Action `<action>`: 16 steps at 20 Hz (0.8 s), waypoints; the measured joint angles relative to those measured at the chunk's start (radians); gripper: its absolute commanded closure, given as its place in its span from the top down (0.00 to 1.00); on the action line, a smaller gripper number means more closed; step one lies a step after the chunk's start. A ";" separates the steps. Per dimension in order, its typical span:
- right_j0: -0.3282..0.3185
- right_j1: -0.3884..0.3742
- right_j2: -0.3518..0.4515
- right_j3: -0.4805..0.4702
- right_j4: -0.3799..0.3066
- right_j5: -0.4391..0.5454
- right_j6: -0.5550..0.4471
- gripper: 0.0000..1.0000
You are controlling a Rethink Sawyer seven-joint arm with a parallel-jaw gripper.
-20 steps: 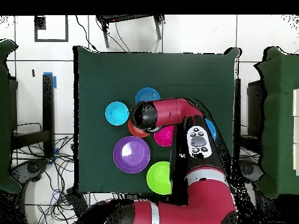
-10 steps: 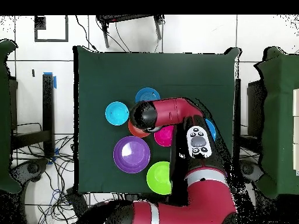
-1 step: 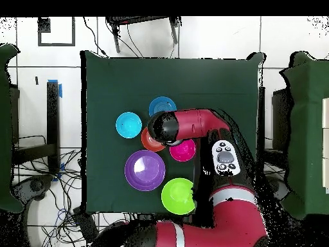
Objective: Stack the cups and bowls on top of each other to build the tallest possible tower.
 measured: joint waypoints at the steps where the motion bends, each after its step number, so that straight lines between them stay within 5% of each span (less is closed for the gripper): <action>1: -0.001 0.000 0.000 0.000 0.000 0.000 0.000 1.00; 16: -0.001 0.017 0.000 0.011 0.000 -0.046 0.000 1.00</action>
